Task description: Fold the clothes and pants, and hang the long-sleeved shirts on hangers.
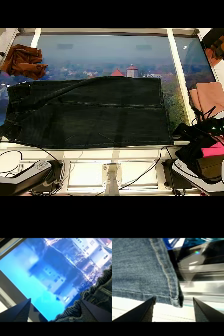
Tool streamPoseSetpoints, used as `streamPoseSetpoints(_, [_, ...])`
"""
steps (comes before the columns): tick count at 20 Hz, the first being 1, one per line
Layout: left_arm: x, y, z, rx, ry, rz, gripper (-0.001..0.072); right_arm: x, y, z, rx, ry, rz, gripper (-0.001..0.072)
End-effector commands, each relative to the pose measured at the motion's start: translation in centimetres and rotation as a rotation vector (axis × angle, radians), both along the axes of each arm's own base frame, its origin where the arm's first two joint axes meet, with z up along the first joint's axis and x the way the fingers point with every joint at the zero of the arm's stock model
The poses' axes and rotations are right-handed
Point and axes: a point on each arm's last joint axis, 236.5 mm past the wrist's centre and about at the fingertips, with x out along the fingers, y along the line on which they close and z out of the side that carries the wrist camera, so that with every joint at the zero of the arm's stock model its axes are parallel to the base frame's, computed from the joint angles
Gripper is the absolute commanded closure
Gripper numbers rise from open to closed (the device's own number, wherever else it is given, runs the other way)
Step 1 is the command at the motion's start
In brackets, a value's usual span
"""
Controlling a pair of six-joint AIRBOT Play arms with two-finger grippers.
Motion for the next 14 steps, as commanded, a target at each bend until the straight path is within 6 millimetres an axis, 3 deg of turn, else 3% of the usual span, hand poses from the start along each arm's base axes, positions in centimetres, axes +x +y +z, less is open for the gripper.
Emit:
streamPoseSetpoints(1, [0.0,0.1,0.1,0.003,-0.002,0.002,0.0018,-0.4,-0.1,-0.4,0.005,0.017,-0.001,0.0204])
streamPoseSetpoints(4, [0.0,0.1,0.1,0.002,-0.002,0.002,0.0018,-1.1,0.3,-1.4,0.041,0.080,-0.008,0.0204])
streamPoseSetpoints(8, [0.0,0.0,0.0,0.000,-0.001,0.001,0.0018,-0.1,1.1,-3.0,0.105,0.085,-0.043,0.0204])
streamPoseSetpoints(13, [0.0,0.0,0.0,0.000,-0.001,0.001,0.0018,-0.4,1.4,-4.6,0.139,0.134,-0.054,0.0206])
streamPoseSetpoints(14, [0.0,0.0,0.0,0.001,-0.001,0.001,0.0018,-0.1,1.5,-4.8,0.145,0.124,-0.058,0.0235])
